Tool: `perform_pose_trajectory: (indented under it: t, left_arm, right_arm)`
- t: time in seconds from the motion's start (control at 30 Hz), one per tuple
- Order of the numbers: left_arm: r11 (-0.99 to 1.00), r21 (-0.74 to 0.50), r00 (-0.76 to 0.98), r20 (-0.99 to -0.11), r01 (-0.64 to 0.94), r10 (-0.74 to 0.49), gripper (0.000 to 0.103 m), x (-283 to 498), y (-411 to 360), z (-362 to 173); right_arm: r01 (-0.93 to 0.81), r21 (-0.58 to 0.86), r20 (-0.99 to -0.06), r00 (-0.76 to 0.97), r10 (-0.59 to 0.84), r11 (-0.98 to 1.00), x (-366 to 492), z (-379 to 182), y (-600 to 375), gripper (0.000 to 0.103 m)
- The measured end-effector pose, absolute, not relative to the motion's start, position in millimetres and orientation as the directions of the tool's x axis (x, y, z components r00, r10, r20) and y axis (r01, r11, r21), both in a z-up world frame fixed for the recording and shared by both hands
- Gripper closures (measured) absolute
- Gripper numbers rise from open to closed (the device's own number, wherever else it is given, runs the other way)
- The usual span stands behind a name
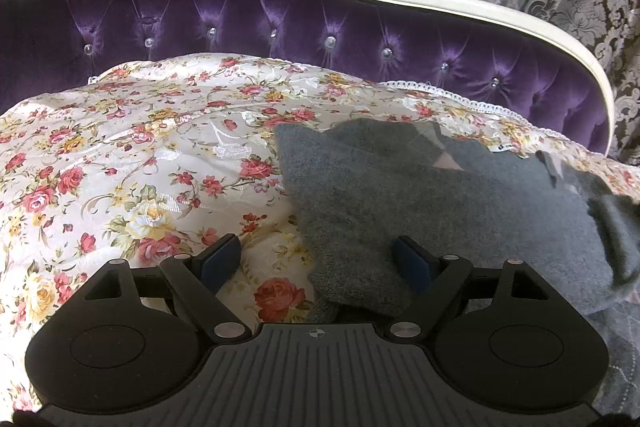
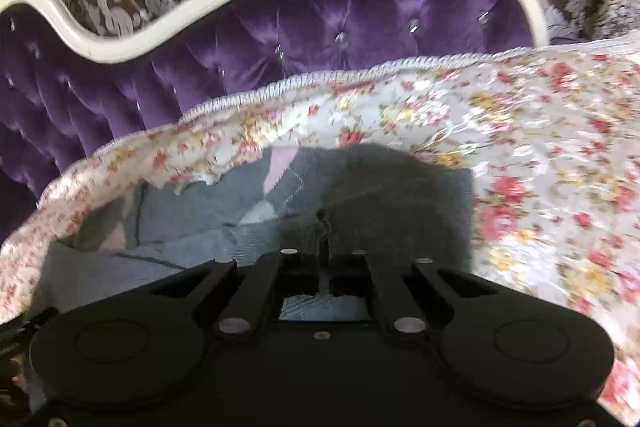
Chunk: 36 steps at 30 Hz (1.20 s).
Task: Fold small clothes
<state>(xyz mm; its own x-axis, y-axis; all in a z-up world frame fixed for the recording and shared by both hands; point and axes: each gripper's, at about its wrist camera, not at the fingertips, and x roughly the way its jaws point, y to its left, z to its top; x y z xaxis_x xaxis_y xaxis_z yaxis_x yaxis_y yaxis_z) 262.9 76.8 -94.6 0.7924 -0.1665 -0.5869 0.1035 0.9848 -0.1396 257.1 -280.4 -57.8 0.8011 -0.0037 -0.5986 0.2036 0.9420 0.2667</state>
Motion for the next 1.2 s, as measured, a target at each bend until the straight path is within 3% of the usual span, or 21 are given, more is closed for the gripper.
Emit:
perform_pose_trajectory:
  t: [0.17, 0.27, 0.37, 0.43, 0.47, 0.5, 0.73, 0.8, 0.87, 0.97, 1.07, 1.2]
  left_arm:
    - [0.985, -0.139, 0.792, -0.587, 0.104, -0.166, 0.019, 263, 77, -95]
    - [0.985, -0.139, 0.791, -0.589, 0.104, -0.167, 0.019, 263, 77, -94]
    - [0.985, -0.138, 0.789, -0.592, 0.105, -0.166, 0.019, 264, 77, -94]
    - [0.985, -0.133, 0.789, -0.592, 0.105, -0.164, 0.019, 264, 76, -94]
    - [0.986, -0.132, 0.789, -0.591, 0.105, -0.164, 0.019, 264, 76, -94]
    - [0.985, -0.133, 0.789, -0.592, 0.106, -0.164, 0.019, 264, 76, -94]
    - [0.985, -0.135, 0.790, -0.591, 0.106, -0.166, 0.019, 264, 77, -94]
    - [0.985, -0.137, 0.790, -0.589, 0.107, -0.168, 0.019, 264, 77, -95]
    - [0.984, -0.138, 0.791, -0.588, 0.108, -0.169, 0.019, 264, 77, -95]
    - [0.984, -0.139, 0.791, -0.588, 0.108, -0.170, 0.019, 264, 77, -95]
    - [0.985, -0.137, 0.791, -0.588, 0.107, -0.168, 0.019, 263, 76, -95]
    - [0.985, -0.134, 0.789, -0.592, 0.107, -0.166, 0.019, 264, 76, -94]
  right_arm:
    - [0.256, 0.235, -0.632, 0.774, -0.052, 0.938, 222, -55, -294, 0.094]
    - [0.257, 0.212, -0.658, 0.751, -0.057, 0.943, 214, -63, -301, 0.085]
    - [0.295, 0.198, -0.667, 0.740, -0.092, 0.935, 210, -66, -305, 0.082]
    - [0.309, 0.156, -0.635, 0.759, -0.145, 0.938, 204, -59, -301, 0.070]
    - [0.297, 0.147, -0.608, 0.779, -0.150, 0.943, 202, -56, -298, 0.053]
    - [0.280, 0.147, -0.585, 0.798, -0.145, 0.949, 202, -51, -296, 0.043]
    - [0.139, 0.092, -0.549, 0.833, -0.066, 0.986, 229, -39, -264, 0.043]
    - [0.085, 0.063, -0.558, 0.829, -0.035, 0.994, 237, -43, -251, 0.057]
    - [0.069, 0.019, -0.589, 0.807, -0.045, 0.997, 245, -52, -241, 0.063]
    - [0.129, -0.028, -0.655, 0.746, -0.115, 0.991, 262, -78, -247, 0.063]
    - [0.159, -0.021, -0.628, 0.767, -0.136, 0.987, 261, -82, -259, 0.062]
    - [0.182, -0.049, -0.600, 0.781, -0.175, 0.982, 254, -72, -259, 0.051]
